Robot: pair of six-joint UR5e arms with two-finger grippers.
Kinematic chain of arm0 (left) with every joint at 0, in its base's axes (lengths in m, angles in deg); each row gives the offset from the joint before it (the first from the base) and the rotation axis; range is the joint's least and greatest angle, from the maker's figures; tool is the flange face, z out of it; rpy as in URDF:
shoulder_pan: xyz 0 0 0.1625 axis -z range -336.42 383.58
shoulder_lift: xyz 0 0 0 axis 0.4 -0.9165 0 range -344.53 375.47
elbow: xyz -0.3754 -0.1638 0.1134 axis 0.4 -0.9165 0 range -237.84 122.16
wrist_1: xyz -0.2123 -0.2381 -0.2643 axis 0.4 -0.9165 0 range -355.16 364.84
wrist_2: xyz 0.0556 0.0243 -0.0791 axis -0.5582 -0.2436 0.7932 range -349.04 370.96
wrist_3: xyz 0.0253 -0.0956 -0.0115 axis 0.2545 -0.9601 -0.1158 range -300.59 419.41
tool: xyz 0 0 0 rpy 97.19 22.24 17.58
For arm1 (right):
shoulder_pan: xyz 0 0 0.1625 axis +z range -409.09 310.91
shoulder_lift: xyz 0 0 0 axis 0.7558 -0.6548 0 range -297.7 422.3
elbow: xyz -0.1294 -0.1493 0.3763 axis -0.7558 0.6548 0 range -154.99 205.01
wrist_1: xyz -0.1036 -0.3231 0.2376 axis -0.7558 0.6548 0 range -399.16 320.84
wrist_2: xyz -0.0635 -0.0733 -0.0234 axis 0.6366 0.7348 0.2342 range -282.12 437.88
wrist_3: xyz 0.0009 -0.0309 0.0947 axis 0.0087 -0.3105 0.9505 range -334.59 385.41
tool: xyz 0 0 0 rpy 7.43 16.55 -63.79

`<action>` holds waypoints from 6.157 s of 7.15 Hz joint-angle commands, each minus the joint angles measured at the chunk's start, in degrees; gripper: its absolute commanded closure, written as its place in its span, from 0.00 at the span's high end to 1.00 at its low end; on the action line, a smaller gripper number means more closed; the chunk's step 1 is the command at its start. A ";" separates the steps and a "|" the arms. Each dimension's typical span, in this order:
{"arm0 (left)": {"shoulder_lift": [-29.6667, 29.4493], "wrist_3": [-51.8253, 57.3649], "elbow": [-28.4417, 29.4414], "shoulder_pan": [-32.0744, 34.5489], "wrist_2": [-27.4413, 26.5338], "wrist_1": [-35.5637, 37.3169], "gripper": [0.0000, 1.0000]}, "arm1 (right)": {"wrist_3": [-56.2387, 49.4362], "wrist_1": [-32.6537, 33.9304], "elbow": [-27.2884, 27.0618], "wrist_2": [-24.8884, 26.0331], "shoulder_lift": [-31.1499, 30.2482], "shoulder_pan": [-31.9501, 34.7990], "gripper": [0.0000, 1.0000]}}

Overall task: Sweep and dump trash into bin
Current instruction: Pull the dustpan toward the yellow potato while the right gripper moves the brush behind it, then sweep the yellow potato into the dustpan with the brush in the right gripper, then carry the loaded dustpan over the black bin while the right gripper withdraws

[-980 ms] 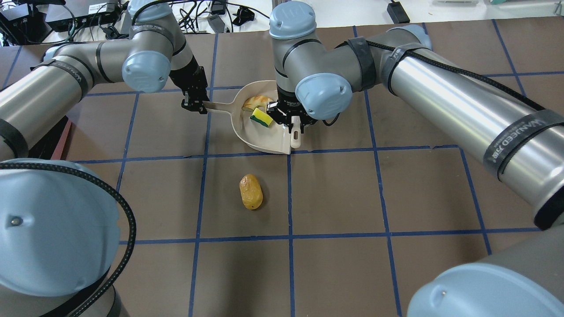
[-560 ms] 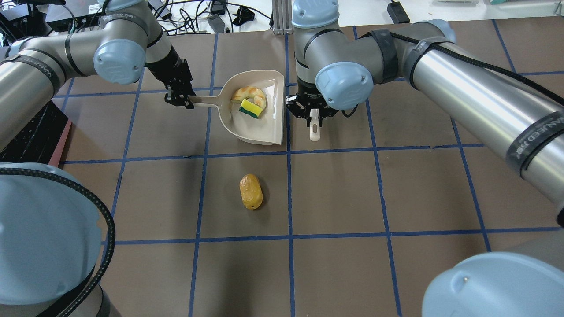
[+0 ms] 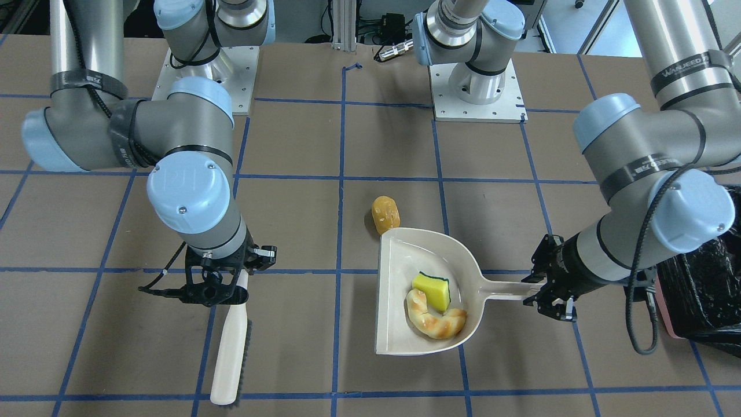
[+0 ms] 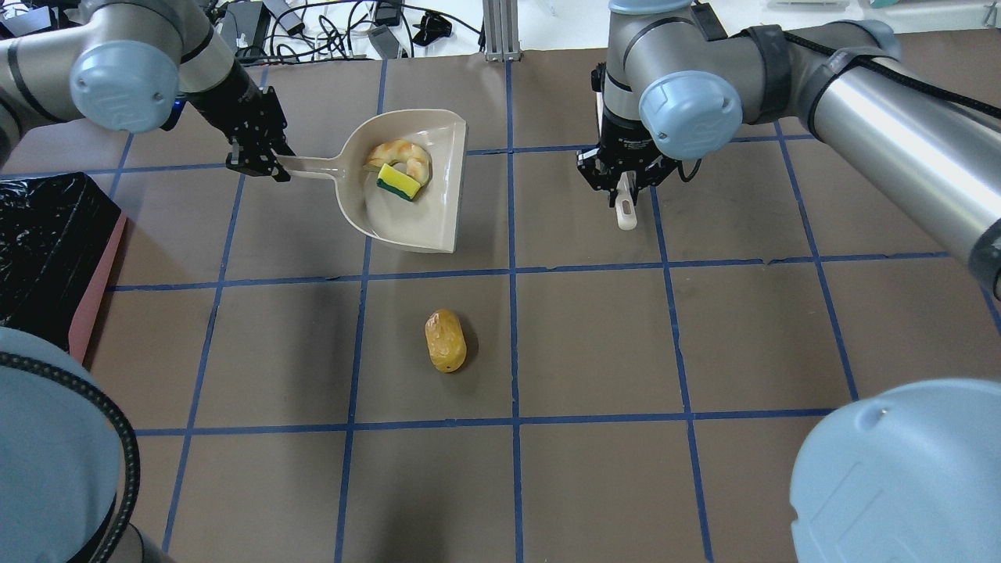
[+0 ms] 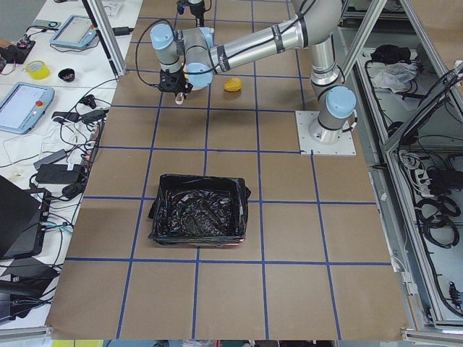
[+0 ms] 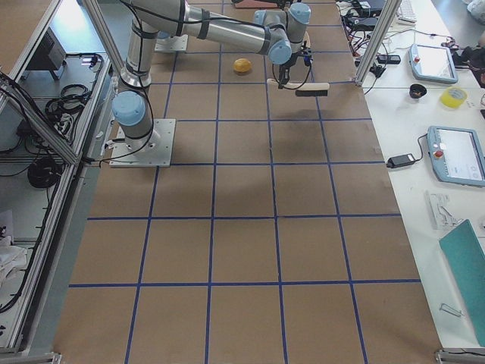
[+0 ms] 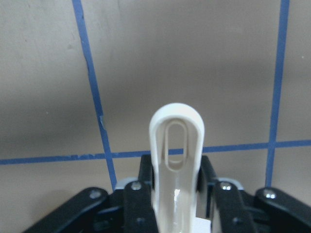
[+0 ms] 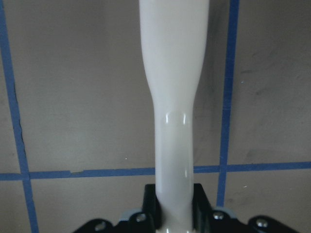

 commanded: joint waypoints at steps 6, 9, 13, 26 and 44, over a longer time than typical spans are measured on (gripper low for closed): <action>8.52 8.38 -19.11 -6.56 -5.31 7.88 0.00 | 7.62 -2.78 -15.41 -1.25 -10.52 10.22 0.03; 12.73 7.32 -25.37 -6.47 -11.27 10.65 0.00 | 15.06 -2.78 -15.58 -9.69 -10.08 15.88 0.03; 15.55 3.81 -32.15 -5.68 -14.03 15.39 0.00 | 23.12 -0.24 -19.01 -9.69 -10.16 22.46 0.00; 13.45 -2.27 -31.46 3.46 -9.84 20.32 0.00 | 44.67 12.08 -16.83 -15.66 -5.60 31.45 0.00; 7.38 15.22 -12.58 -15.77 -0.23 2.05 0.00 | -0.12 -7.44 -6.53 3.05 -10.51 -0.06 0.01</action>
